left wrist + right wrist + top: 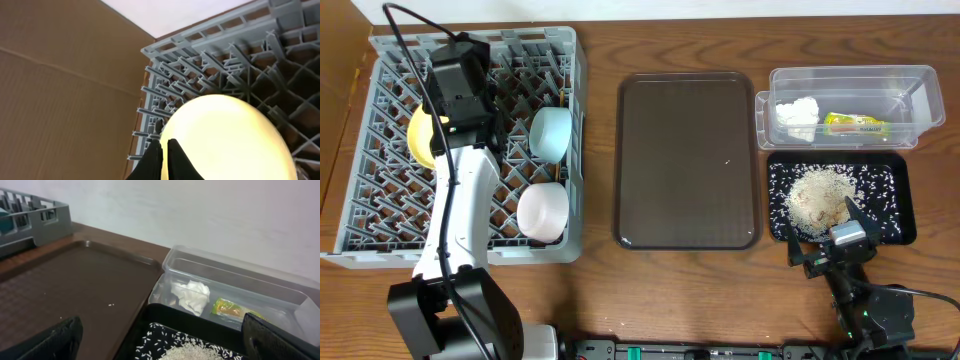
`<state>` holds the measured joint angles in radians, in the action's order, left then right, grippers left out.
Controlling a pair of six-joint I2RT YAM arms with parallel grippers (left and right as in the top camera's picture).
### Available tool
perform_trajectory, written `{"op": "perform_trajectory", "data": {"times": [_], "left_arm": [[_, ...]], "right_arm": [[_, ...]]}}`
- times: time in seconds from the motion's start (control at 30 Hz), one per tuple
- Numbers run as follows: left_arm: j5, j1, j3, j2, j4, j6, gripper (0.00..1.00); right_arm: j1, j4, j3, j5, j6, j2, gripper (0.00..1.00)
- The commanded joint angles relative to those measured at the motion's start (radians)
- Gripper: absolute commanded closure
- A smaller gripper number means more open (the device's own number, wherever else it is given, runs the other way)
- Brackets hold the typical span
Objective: Sort waste into correct bins and load items into the dishwasher
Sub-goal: 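Stand the yellow plate upright in the rack slots with the left gripper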
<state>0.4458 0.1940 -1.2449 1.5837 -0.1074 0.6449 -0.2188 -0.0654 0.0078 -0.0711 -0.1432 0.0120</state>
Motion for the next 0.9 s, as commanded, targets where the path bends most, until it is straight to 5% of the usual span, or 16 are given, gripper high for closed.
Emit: {"op": "perform_trajectory", "data": {"times": [0.0,0.1,0.13,0.23,0.3,0.4,0.57,0.87], "left_arm": [[0.003,-0.008,-0.006,-0.003,-0.017,-0.032,0.92],[0.121,0.031,-0.008,-0.011,-0.031,-0.383,0.85],[0.084,0.083,-0.008,-0.026,-0.097,-0.576,0.71],[-0.171,0.212,-0.008,-0.036,-0.207,-0.808,0.50],[-0.436,0.343,-0.007,-0.035,-0.270,-0.951,0.47],[-0.597,0.500,-0.007,-0.035,-0.303,-1.104,0.46],[-0.797,0.622,-0.007,0.023,-0.285,-1.103,0.47],[-1.041,0.652,-0.007,0.212,-0.269,-1.103,0.50]], "right_arm": [[-0.009,-0.002,-0.002,0.000,-0.011,-0.005,0.01],[-0.009,-0.002,-0.002,0.000,-0.011,-0.005,0.01],[-0.009,-0.003,-0.002,0.000,-0.011,-0.005,0.01],[-0.009,-0.002,-0.002,0.000,-0.011,-0.005,0.01],[-0.009,-0.002,-0.002,0.000,-0.011,-0.005,0.01],[-0.009,-0.002,-0.002,0.000,-0.011,-0.005,0.01],[-0.009,-0.002,-0.002,0.000,-0.011,-0.005,0.01],[-0.009,-0.002,-0.002,0.000,-0.011,-0.005,0.01]]}}
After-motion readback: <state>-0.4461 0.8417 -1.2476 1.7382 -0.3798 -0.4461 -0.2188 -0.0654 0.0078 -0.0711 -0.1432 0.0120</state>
